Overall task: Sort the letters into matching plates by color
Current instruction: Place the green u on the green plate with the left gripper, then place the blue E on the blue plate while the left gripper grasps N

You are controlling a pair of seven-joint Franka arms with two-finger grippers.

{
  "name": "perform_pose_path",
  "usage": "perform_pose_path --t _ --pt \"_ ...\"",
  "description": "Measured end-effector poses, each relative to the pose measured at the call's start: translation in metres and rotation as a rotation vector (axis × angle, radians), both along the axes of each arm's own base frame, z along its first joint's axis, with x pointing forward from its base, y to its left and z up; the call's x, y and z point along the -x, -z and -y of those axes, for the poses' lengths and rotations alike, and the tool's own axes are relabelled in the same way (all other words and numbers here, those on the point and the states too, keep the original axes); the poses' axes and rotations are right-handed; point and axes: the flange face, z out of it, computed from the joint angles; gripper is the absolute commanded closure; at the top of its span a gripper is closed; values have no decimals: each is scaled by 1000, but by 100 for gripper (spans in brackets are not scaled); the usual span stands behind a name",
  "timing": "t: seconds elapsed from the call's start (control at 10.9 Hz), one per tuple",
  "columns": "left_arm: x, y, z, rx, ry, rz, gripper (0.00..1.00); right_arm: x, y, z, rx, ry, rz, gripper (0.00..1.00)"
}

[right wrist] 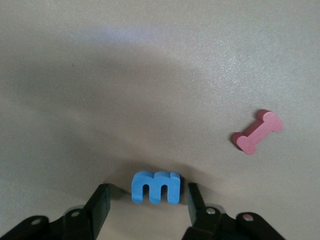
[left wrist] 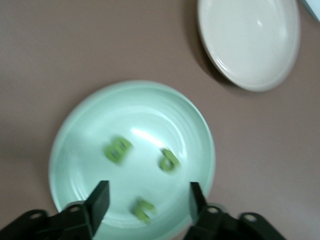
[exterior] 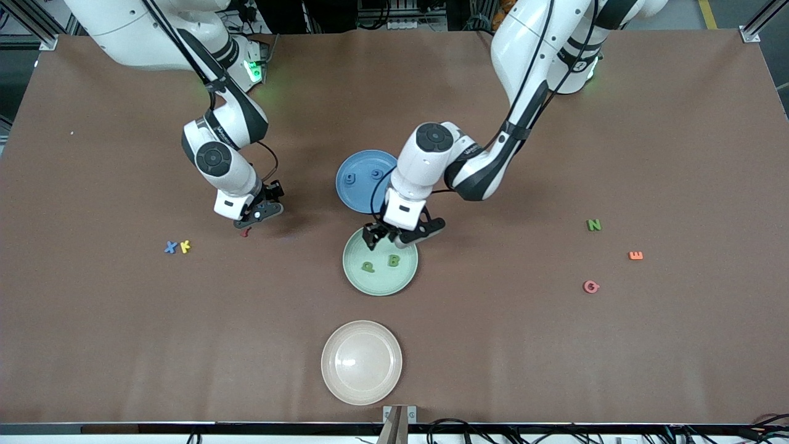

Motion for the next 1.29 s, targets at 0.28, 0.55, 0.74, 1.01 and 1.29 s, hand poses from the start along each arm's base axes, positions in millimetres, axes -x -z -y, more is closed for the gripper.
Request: perform_pose_path --t 0.28,0.55,0.74,1.01,1.29 --pt "-56 5 -82 -164 -102 -64 0 0 -1 0 0 -3 4 66" --pt "-113 -33 -215 -327 -74 -187 0 -2 -4 0 1 -2 12 81" --pt "-127 -33 -279 -367 -21 -229 0 -2 -4 0 2 -2 12 87" --pt "-100 0 -284 -397 41 -228 0 -5 -6 1 1 1 18 92" --pt "-39 19 -312 -425 108 -141 0 -11 -16 -10 -5 3 47 94"
